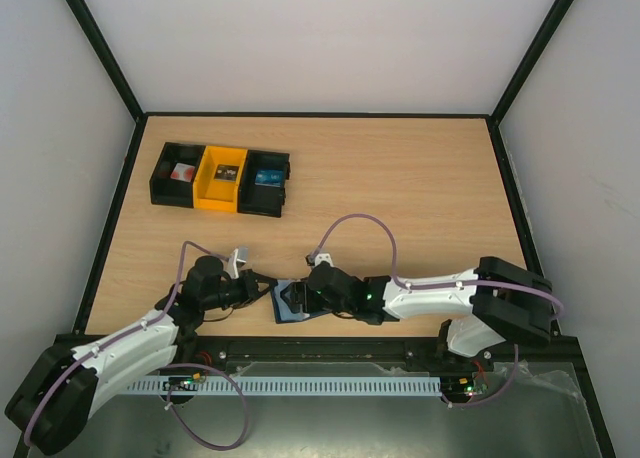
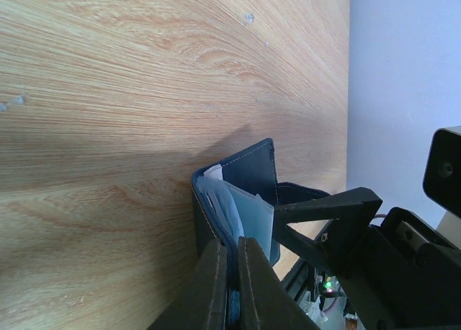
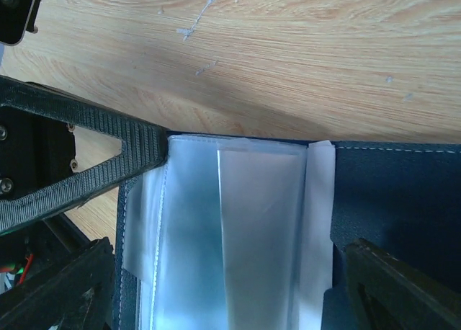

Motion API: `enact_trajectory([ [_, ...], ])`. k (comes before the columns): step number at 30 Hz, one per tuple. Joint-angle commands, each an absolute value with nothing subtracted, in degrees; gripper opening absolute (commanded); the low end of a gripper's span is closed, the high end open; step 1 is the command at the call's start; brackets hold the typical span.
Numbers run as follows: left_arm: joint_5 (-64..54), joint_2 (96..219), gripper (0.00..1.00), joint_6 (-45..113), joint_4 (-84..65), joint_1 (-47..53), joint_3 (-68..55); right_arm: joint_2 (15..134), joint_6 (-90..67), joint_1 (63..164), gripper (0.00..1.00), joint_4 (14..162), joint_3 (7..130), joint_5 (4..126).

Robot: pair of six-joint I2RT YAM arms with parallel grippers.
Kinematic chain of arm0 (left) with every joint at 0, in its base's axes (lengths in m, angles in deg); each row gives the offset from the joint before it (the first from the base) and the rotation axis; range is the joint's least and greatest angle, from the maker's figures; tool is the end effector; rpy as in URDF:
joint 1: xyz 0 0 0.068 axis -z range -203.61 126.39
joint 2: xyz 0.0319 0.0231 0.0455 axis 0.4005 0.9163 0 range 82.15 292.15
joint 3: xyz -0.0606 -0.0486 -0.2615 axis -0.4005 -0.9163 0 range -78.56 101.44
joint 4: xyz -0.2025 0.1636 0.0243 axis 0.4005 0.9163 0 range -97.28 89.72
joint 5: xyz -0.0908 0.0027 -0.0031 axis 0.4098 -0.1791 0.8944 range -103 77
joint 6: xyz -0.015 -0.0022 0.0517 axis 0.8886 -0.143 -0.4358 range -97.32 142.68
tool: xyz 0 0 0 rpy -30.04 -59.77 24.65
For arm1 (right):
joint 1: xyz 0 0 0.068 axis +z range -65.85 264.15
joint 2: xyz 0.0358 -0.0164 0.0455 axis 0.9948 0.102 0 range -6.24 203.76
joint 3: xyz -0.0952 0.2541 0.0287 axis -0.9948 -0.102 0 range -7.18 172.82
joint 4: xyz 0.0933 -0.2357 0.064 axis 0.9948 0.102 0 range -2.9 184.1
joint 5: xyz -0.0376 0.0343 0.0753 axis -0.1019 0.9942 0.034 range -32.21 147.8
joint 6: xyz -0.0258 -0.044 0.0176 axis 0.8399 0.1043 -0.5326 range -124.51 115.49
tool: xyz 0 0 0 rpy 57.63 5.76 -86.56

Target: Take the credit cards out of the card holder

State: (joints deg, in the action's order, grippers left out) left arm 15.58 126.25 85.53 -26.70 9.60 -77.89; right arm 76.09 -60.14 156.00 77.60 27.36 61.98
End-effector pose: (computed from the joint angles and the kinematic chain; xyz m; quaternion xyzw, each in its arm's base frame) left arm 0.1126 -0.0940 0.1295 -0.0780 0.8201 -0.5308 0.1990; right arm 0.0846 0.2666 0.1662 -0.1427 0.8880 0.4055 0.1634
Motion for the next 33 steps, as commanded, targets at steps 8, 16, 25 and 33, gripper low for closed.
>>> enact_trajectory([
  [8, 16.2, 128.5, 0.03, 85.1, -27.6, 9.7, -78.6, 80.3, -55.9, 156.4, 0.85, 76.5, 30.7, 66.2],
  [16, 15.8, 128.4, 0.06, 85.1, -26.9, 9.7, -78.6, 82.3, -55.3, 156.4, 0.84, 78.5, 30.6, 64.8],
  [25, 15.8, 126.9, 0.20, 85.7, -26.2, 9.7, -78.6, 84.8, -54.8, 156.4, 0.78, 79.5, 30.6, 63.9],
  [33, 15.1, 126.7, 0.29, 85.2, -25.5, 9.8, -79.0, 85.1, -55.4, 156.4, 0.70, 78.6, 30.0, 63.4],
])
